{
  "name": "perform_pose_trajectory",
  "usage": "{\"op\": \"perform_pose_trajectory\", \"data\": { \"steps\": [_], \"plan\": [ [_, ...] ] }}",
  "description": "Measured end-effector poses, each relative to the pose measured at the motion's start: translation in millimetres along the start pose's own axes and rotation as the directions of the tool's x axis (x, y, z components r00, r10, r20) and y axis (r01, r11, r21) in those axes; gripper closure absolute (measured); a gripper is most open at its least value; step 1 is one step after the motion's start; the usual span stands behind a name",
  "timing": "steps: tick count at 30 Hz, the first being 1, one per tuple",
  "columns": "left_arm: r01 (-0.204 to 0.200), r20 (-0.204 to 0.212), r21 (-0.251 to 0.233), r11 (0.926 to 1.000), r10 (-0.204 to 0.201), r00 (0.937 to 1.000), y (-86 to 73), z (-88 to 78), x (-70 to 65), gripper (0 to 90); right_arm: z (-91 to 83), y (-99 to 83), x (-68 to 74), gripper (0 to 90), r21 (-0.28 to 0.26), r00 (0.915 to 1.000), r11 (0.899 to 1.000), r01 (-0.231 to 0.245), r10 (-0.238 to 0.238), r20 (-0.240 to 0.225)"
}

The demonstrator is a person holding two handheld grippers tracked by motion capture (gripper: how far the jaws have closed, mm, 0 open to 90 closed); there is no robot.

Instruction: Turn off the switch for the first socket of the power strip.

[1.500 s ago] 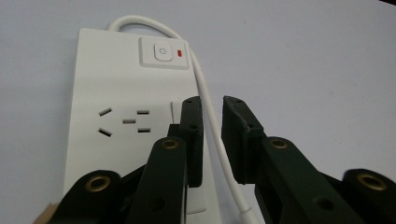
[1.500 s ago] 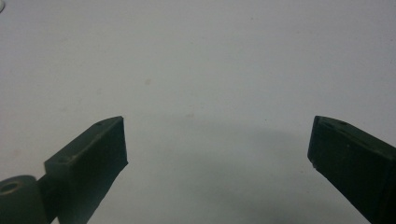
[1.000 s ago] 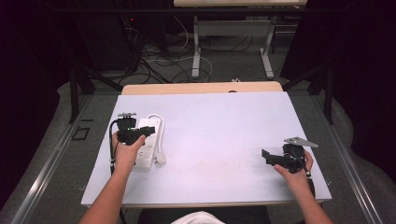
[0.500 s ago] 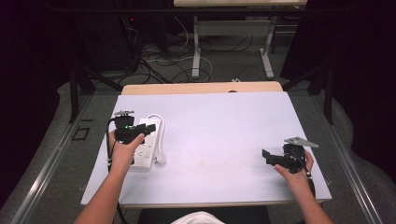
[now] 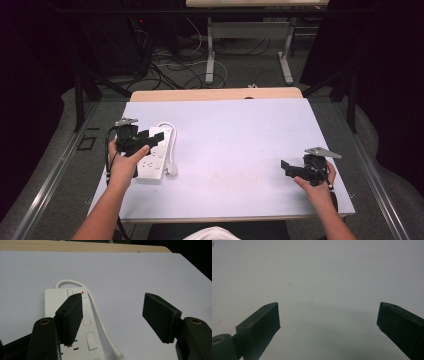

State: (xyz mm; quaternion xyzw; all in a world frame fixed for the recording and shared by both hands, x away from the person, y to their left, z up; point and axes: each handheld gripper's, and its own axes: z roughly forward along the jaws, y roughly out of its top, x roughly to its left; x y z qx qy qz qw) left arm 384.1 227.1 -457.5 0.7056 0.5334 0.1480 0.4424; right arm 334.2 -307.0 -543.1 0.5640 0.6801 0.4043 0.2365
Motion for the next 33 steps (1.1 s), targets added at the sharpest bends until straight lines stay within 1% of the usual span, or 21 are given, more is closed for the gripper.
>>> {"op": "perform_pose_trajectory", "data": {
  "steps": [4, 6, 8, 10, 11, 12, 14, 15, 16, 18, 20, 22, 23, 25, 26, 27, 28, 29, 31, 32, 33],
  "plan": [
    [-0.018, -0.031, 0.011, 0.9998, 0.018, 0.9993, -1.0, -7.5, -0.2, 30.7, -0.1, 0.0, 0.0, 4.1, -0.001, 1.0, 1.0, 0.0, 0.0, 0.001],
    [-0.025, -0.039, 0.01, 0.9996, 0.026, 0.9989, -1.3, -11.3, -0.3, 30.8, 0.0, 0.0, 0.0, 4.1, 0.0, 1.0, 1.0, 0.0, 0.0, 0.001],
    [-0.034, -0.035, 0.012, 0.9994, 0.034, 0.9988, -1.5, -15.0, -0.4, 30.7, 0.0, 0.0, 0.2, 4.1, -0.001, 1.0, 1.0, 0.001, -0.001, 0.001],
    [-0.047, -0.046, 0.012, 0.9988, 0.048, 0.9978, -2.3, -18.2, -0.6, 30.7, 0.4, -0.1, 0.4, 4.1, -0.008, 1.0, 1.0, 0.004, -0.004, 0.007],
    [-0.052, -0.045, 0.021, 0.9984, 0.053, 0.9976, -2.5, -20.2, -0.3, 30.7, 0.3, -0.1, 0.5, 4.1, -0.007, 1.0, 1.0, 0.004, -0.004, 0.007],
    [-0.046, -0.05, 0.012, 0.9989, 0.046, 0.9977, -3.7, -20.9, -0.6, 30.6, 0.3, -0.1, 0.5, 4.1, -0.008, 1.0, 1.0, 0.004, -0.004, 0.006],
    [-0.046, -0.052, 0.017, 0.9988, 0.047, 0.9976, -5.0, -24.0, 0.1, 28.9, 0.3, -0.2, 0.6, 4.1, -0.007, 1.0, 1.0, 0.004, -0.004, 0.007],
    [-0.043, -0.056, 0.006, 0.9991, 0.043, 0.9975, -6.3, -24.5, 0.2, 27.6, 0.2, -0.2, 0.5, 4.1, -0.007, 1.0, 1.0, 0.004, -0.004, 0.006],
    [-0.045, -0.051, 0.009, 0.999, 0.045, 0.9977, -6.8, -25.9, 1.1, 26.0, 0.2, -0.2, 0.5, 4.1, -0.008, 1.0, 1.0, 0.004, -0.003, 0.007],
    [-0.047, -0.054, 0.013, 0.9988, 0.047, 0.9974, -8.5, -27.7, 2.8, 21.1, -0.3, 0.0, 0.2, 4.1, -0.003, 1.0, 1.0, 0.005, -0.005, 0.001],
    [-0.039, -0.06, 0.004, 0.9992, 0.04, 0.9974, -10.6, -28.5, 4.3, 15.4, -0.3, -0.1, 0.2, 4.1, -0.003, 1.0, 1.0, 0.005, -0.005, 0.001],
    [-0.037, -0.062, 0.014, 0.9992, 0.038, 0.9973, -12.0, -30.9, 6.5, 12.8, -0.3, -0.1, 0.3, 4.1, -0.002, 1.0, 1.0, 0.005, -0.005, 0.001],
    [-0.035, -0.061, 0.005, 0.9994, 0.035, 0.9975, -13.2, -30.9, 7.6, 8.6, -0.5, -0.1, 0.7, 4.1, -0.001, 1.0, 1.0, 0.001, -0.001, 0.001],
    [-0.033, -0.058, 0.003, 0.9994, 0.033, 0.9978, -15.5, -31.8, 9.7, 1.6, -0.6, 0.0, 0.8, 4.1, -0.002, 1.0, 1.0, 0.002, -0.002, 0.001],
    [-0.034, -0.056, 0.007, 0.9994, 0.035, 0.9978, -16.5, -33.1, 11.1, 0.4, -0.6, 0.0, 0.8, 4.1, -0.002, 1.0, 1.0, 0.001, -0.001, 0.001],
    [-0.036, -0.062, 0.0, 0.9993, 0.036, 0.9974, -18.0, -33.8, 12.2, 0.3, -0.6, 0.0, 0.8, 4.1, -0.001, 1.0, 1.0, 0.001, -0.001, 0.002],
    [-0.046, -0.065, 0.0, 0.9989, 0.046, 0.9968, -19.3, -34.9, 13.9, 0.3, -0.6, 0.0, 0.7, 4.1, -0.001, 1.0, 1.0, 0.001, -0.001, 0.002],
    [-0.047, -0.073, -0.011, 0.9988, 0.046, 0.9963, -21.1, -35.2, 15.3, 0.3, -0.6, 0.0, 0.8, 4.1, -0.002, 1.0, 1.0, 0.001, -0.001, 0.002],
    [-0.036, -0.075, -0.014, 0.9993, 0.035, 0.9966, -24.1, -37.2, 19.6, 0.3, -0.7, -0.1, 1.2, 4.1, -0.004, 1.0, 1.0, 0.001, -0.001, 0.008],
    [-0.019, -0.082, -0.031, 0.9993, 0.016, 0.9965, -26.0, -37.3, 21.6, 0.3, 1.0, -0.6, 1.7, 4.1, -0.025, 0.9999, 1.0, -0.001, 0.001, 0.012],
    [-0.01, -0.08, -0.032, 0.9994, 0.007, 0.9968, -27.2, -38.5, 24.5, 0.3, 1.0, -0.6, 1.7, 4.1, -0.025, 0.9999, 1.0, -0.001, 0.002, 0.012]
  ]
}}
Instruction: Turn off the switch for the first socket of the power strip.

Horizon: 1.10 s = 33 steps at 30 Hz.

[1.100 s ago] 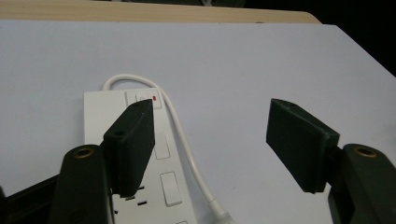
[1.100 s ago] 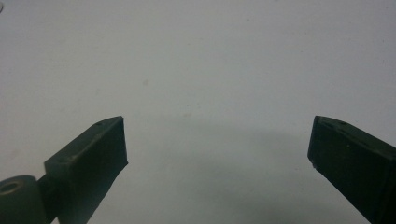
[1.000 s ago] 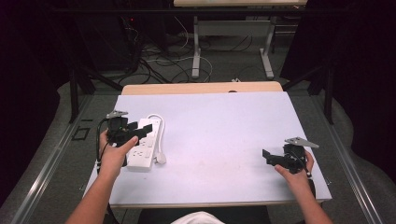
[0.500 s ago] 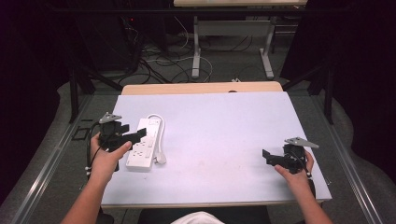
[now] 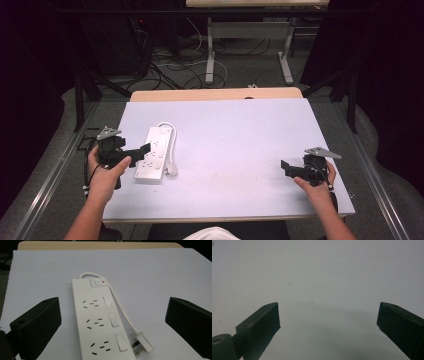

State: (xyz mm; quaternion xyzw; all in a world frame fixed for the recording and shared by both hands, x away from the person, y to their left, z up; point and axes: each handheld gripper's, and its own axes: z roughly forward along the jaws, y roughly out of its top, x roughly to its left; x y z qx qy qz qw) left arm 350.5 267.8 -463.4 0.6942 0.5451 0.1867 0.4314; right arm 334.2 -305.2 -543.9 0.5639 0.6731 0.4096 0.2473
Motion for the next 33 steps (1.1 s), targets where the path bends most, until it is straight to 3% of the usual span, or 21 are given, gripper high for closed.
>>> {"op": "perform_pose_trajectory", "data": {
  "steps": [6, 14, 17, 23, 33],
  "plan": [
    [0.048, -0.015, -0.022, 0.9986, -0.048, 0.9987, -9.3, -5.2, 15.8, 0.3, -1.6, 0.4, -0.8, 4.1, 0.023, 1.0, 1.0, 0.002, -0.002, -0.007],
    [0.026, -0.051, 0.001, 0.9997, -0.026, 0.9984, -24.6, -10.2, 33.4, 0.3, -1.6, 0.3, -0.5, 4.1, 0.023, 1.0, 1.0, 0.002, -0.001, -0.007],
    [0.024, -0.059, -0.013, 0.9996, -0.025, 0.998, -30.5, -10.8, 39.1, 0.3, -0.9, 0.2, -0.1, 4.1, 0.016, 1.0, 1.0, 0.0, 0.0, 0.001],
    [0.041, -0.055, -0.027, 0.9988, -0.043, 0.9976, -43.8, -11.3, 50.2, 0.3, -1.6, 0.3, -0.4, 4.1, 0.023, 1.0, 1.0, 0.001, -0.001, -0.006],
    [0.067, -0.104, -0.025, 0.9975, -0.069, 0.9922, -61.2, -9.3, 65.0, 0.3, -1.4, 0.2, -0.8, 4.1, 0.023, 1.0, 1.0, 0.0, 0.0, -0.006]
  ]
}}
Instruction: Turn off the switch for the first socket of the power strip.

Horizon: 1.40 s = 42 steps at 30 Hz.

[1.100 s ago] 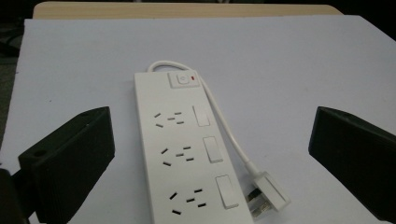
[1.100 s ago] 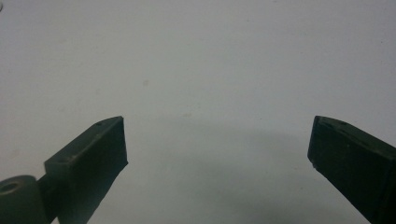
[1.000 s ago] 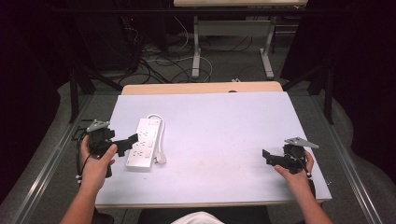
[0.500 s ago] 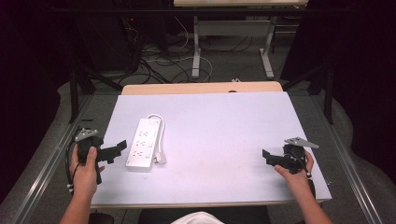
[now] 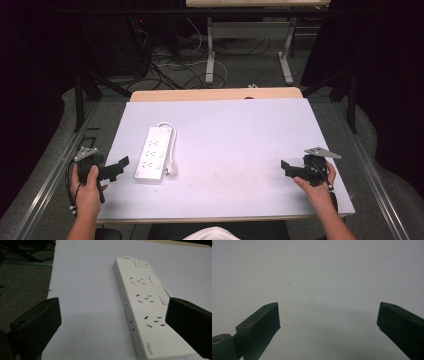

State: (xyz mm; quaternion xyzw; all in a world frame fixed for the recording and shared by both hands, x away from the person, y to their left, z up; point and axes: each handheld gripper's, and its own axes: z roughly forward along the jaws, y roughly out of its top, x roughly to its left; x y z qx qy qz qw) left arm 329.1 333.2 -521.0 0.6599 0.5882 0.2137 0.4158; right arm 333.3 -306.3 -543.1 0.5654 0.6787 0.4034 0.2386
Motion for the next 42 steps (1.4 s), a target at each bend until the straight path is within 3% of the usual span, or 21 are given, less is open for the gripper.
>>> {"op": "perform_pose_trajectory", "data": {
  "steps": [7, 17, 27, 35, 38, 42],
  "plan": [
    [-0.008, -0.023, 0.008, 0.9999, 0.008, 0.9997, -8.5, 5.7, 7.3, 0.3, 0.0, -0.1, 0.3, 4.1, 0.002, 1.0, 1.0, -0.005, 0.005, -0.001],
    [-0.027, -0.021, 0.035, 0.999, 0.028, 0.9994, -14.7, 12.2, 11.9, 0.3, 0.5, -0.2, -0.8, 4.1, 0.002, 1.0, 1.0, 0.0, 0.0, 0.0],
    [0.01, -0.034, 0.074, 0.9972, -0.008, 0.9994, -20.3, 20.3, 19.7, 0.4, 1.1, -0.4, -1.2, 4.2, 0.004, 1.0, 1.0, 0.001, -0.001, -0.003],
    [0.012, -0.04, 0.11, 0.9939, -0.008, 0.9992, -20.9, 23.0, 21.9, 0.3, 1.7, -0.7, -0.3, 4.2, 0.008, 1.0, 1.0, -0.009, 0.009, -0.004],
    [0.017, -0.046, 0.097, 0.9952, -0.012, 0.9989, -22.2, 26.1, 22.7, 0.4, 2.0, -0.9, -0.7, 4.3, 0.01, 0.9999, 1.0, -0.012, 0.012, -0.002],
    [0.01, -0.034, 0.131, 0.9914, -0.006, 0.9994, -21.7, 27.3, 23.4, 0.4, 2.2, -1.0, -0.9, 4.3, 0.012, 0.9999, 1.0, -0.014, 0.014, -0.001]
  ]
}}
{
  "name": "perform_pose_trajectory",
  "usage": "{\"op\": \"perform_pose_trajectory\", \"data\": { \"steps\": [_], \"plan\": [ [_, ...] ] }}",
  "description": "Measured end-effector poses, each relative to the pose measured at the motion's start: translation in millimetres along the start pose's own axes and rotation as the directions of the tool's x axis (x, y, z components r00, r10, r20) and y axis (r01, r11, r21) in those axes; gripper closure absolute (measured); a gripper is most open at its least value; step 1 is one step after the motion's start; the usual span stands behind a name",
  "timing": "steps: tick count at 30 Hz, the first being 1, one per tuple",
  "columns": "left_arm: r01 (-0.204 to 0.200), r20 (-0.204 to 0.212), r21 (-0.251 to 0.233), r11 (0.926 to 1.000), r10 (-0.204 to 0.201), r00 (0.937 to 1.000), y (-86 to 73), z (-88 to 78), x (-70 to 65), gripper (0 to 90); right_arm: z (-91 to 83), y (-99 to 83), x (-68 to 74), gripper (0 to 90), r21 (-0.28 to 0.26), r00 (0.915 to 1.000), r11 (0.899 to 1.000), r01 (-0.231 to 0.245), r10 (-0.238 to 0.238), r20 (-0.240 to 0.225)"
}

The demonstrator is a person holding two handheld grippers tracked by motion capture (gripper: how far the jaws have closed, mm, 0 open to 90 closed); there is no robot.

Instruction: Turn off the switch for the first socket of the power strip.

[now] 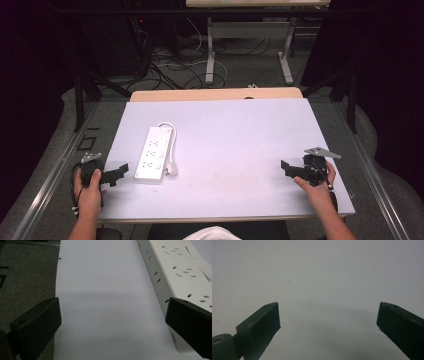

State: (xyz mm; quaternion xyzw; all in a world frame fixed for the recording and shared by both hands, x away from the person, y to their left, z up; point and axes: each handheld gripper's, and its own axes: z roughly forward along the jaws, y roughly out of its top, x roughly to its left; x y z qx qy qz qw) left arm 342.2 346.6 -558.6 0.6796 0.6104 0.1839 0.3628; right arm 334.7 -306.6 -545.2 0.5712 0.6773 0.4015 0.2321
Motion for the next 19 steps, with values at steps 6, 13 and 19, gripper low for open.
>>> {"op": "perform_pose_trajectory", "data": {
  "steps": [6, 13, 19],
  "plan": [
    [-0.005, -0.01, 0.007, 1.0, 0.005, 0.9999, -0.2, 1.5, -0.8, 0.3, 0.2, -0.2, -0.2, 4.3, 0.0, 1.0, 1.0, 0.002, -0.002, 0.002],
    [-0.002, -0.014, -0.007, 1.0, 0.002, 0.9999, 0.3, 3.4, -2.1, 0.4, 0.3, -0.7, -1.3, 4.3, 0.002, 1.0, 1.0, 0.004, -0.004, 0.005],
    [-0.005, -0.016, 0.001, 1.0, 0.005, 0.9999, 1.0, 3.3, -2.5, 0.4, 0.1, -0.9, -1.6, 4.5, 0.006, 1.0, 1.0, -0.007, 0.007, 0.007]
  ]
}}
